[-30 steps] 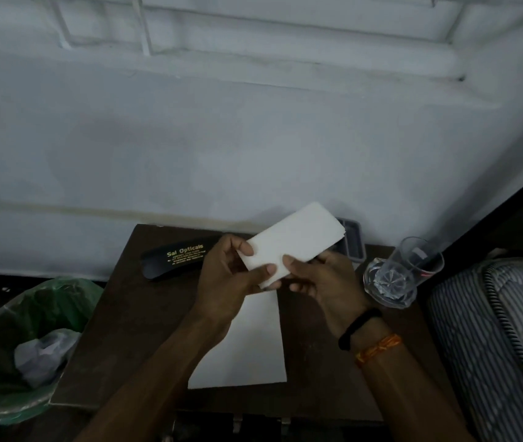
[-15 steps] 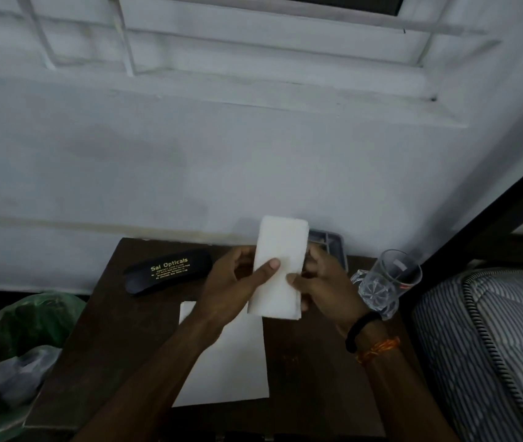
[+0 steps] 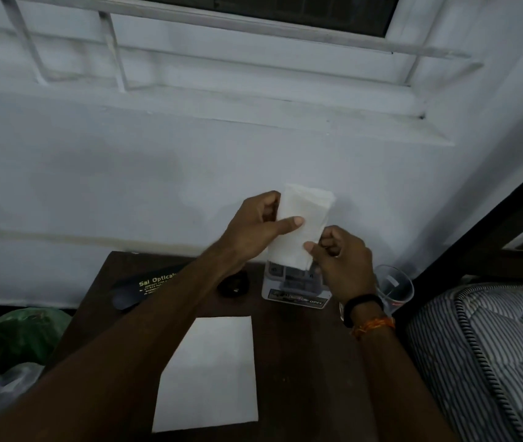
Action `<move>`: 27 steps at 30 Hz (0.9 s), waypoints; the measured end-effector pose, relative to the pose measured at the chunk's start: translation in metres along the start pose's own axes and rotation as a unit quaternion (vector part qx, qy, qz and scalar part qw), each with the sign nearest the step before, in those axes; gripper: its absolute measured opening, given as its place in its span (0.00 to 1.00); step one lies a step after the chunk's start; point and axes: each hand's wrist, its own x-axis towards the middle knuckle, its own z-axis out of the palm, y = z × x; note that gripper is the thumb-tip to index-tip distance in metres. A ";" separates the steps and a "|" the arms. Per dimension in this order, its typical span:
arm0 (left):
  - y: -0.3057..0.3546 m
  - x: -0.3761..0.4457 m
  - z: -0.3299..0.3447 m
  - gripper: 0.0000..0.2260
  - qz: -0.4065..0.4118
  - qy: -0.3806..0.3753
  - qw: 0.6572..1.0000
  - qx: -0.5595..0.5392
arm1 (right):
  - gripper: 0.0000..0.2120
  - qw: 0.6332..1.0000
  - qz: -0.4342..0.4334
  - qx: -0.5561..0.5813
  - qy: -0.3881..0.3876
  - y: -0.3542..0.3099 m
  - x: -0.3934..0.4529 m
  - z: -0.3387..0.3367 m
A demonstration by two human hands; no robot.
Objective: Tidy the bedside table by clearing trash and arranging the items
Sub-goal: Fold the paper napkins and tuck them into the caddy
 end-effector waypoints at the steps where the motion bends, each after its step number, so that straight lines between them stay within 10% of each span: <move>1: -0.003 0.009 -0.001 0.13 0.000 -0.005 1.000 0.024 | 0.07 1.000 0.000 -0.016 0.024 0.002 0.005 0.000; 11: -0.043 0.050 0.007 0.15 -0.014 -0.084 0.964 0.252 | 0.03 0.991 0.022 -0.070 0.109 0.019 0.020 0.013; 27: -0.046 0.053 0.018 0.20 0.016 -0.083 0.964 0.253 | 0.10 0.979 0.081 -0.170 0.074 0.028 0.024 0.015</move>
